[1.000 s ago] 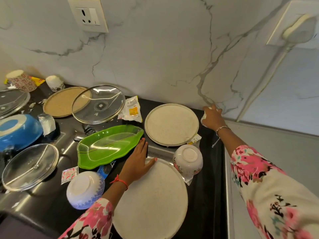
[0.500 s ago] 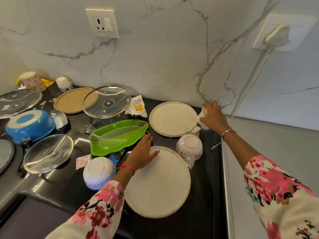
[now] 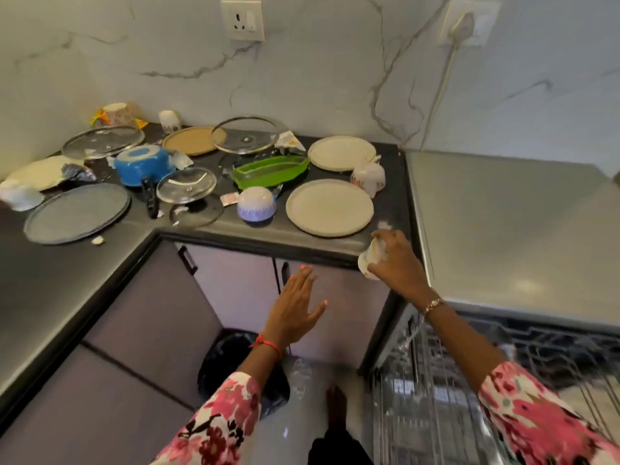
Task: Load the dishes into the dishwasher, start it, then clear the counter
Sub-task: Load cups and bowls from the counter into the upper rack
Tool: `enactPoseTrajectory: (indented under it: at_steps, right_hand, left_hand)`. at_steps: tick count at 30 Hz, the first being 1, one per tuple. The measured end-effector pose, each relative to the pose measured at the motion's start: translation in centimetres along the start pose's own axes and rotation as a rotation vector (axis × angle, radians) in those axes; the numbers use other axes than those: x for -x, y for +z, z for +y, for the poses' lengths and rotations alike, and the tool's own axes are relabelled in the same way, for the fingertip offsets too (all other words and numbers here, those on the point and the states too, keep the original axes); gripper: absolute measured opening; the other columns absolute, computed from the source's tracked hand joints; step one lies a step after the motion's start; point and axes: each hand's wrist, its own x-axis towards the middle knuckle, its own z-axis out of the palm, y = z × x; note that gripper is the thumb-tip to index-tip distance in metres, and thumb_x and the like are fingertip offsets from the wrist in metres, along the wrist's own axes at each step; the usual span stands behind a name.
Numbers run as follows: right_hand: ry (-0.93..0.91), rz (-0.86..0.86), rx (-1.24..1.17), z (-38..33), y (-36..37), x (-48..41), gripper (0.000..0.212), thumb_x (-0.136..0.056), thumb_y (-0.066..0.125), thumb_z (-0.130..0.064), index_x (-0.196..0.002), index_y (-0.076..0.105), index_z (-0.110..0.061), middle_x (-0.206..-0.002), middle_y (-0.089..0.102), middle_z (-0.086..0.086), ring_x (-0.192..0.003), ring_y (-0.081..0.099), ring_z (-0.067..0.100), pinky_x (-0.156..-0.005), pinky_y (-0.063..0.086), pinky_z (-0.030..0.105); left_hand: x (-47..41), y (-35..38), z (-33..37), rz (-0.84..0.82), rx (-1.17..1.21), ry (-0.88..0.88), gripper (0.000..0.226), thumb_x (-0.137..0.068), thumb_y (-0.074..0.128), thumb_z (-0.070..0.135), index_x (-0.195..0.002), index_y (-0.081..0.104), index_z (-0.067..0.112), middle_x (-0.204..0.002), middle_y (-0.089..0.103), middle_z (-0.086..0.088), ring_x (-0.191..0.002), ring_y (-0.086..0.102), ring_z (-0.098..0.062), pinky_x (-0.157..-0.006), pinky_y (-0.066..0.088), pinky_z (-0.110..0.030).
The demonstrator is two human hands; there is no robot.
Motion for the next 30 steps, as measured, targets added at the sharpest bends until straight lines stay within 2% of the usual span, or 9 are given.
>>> enactPoseTrajectory:
  at_steps: [4,8,12,15,18,22,26,28,30]
  right_hand:
    - [0.110,-0.088,-0.069,-0.2,1.8,12.3,0.061,-0.073,0.070,-0.015,-0.128,0.045,-0.011,-0.126,0.043,0.010,-0.115,0.046,0.028,-0.087,0.041,0.032]
    - [0.199,-0.182,-0.037,0.9,3.0,22.1,0.067,-0.074,0.068,-0.017,-0.134,0.040,-0.007,-0.131,0.041,0.011,-0.119,0.045,0.029,-0.095,0.042,0.036]
    - [0.266,-0.221,-0.032,3.5,3.0,29.5,0.059,-0.074,0.068,-0.014,-0.128,0.045,-0.007,-0.128,0.042,0.012,-0.117,0.045,0.028,-0.091,0.039,0.030]
    - [0.367,-0.244,-0.052,6.1,2.1,33.3,0.060,-0.073,0.069,-0.011,-0.127,0.045,-0.011,-0.125,0.041,0.011,-0.113,0.047,0.029,-0.085,0.043,0.034]
    - [0.444,-0.226,-0.094,9.0,0.7,35.8,0.062,-0.072,0.068,-0.006,-0.129,0.045,-0.013,-0.124,0.043,0.013,-0.111,0.049,0.031,-0.085,0.042,0.035]
    - [0.460,-0.203,-0.127,13.8,-2.1,37.2,0.060,-0.071,0.067,-0.001,-0.127,0.049,-0.012,-0.119,0.045,0.013,-0.107,0.051,0.032,-0.081,0.042,0.033]
    - [0.424,-0.225,-0.131,19.7,-4.8,36.4,0.057,-0.073,0.067,0.000,-0.126,0.050,-0.011,-0.125,0.045,0.014,-0.115,0.047,0.031,-0.089,0.041,0.035]
    - [0.416,-0.243,-0.118,22.6,-5.9,35.1,0.058,-0.074,0.067,0.000,-0.128,0.049,-0.011,-0.125,0.044,0.014,-0.115,0.047,0.030,-0.092,0.042,0.036]
    - [0.417,-0.249,-0.119,25.1,-6.6,33.3,0.060,-0.075,0.066,0.001,-0.131,0.048,-0.011,-0.123,0.043,0.014,-0.111,0.050,0.031,-0.091,0.046,0.039]
  left_hand:
    - [10.1,1.6,3.3,-0.078,0.045,-0.021,0.078,-0.082,0.026,0.059,-0.141,0.033,0.009,-0.153,0.024,-0.007,-0.143,0.014,-0.018,-0.114,0.005,-0.026]
    - [17.2,4.1,6.0,-0.155,0.056,-0.023,0.079,-0.082,0.024,0.061,-0.140,0.036,0.009,-0.152,0.026,-0.007,-0.143,0.016,-0.018,-0.117,0.009,-0.029]
    - [21.6,6.9,9.5,-0.214,0.085,-0.008,0.082,-0.081,0.022,0.062,-0.141,0.033,0.008,-0.152,0.025,-0.008,-0.143,0.014,-0.018,-0.116,0.005,-0.026]
    - [23.3,8.9,12.5,-0.262,0.092,0.042,0.082,-0.081,0.019,0.063,-0.142,0.030,0.009,-0.153,0.022,-0.007,-0.144,0.011,-0.017,-0.112,-0.003,-0.018]
    - [23.7,10.9,15.4,-0.302,0.104,0.071,0.083,-0.081,0.018,0.063,-0.143,0.029,0.009,-0.154,0.020,-0.006,-0.144,0.011,-0.017,-0.110,-0.004,-0.015]
    - [22.5,14.0,19.3,-0.349,0.127,0.051,0.086,-0.080,0.016,0.064,-0.146,0.022,0.009,-0.155,0.014,-0.007,-0.144,0.007,-0.017,-0.112,-0.001,-0.019]
    - [20.3,17.0,22.7,-0.344,0.140,-0.013,0.087,-0.081,0.023,0.068,-0.146,0.021,0.010,-0.156,0.013,-0.007,-0.143,0.005,-0.012,-0.112,0.001,-0.021]
    - [19.0,18.5,24.1,-0.342,0.143,-0.037,0.089,-0.081,0.024,0.070,-0.146,0.022,0.008,-0.155,0.014,-0.008,-0.141,0.004,-0.010,-0.116,0.005,-0.026]
    - [17.6,19.9,24.6,-0.333,0.149,-0.052,0.094,-0.081,0.018,0.074,-0.145,0.024,0.006,-0.155,0.016,-0.010,-0.143,0.009,-0.015,-0.118,0.013,-0.036]
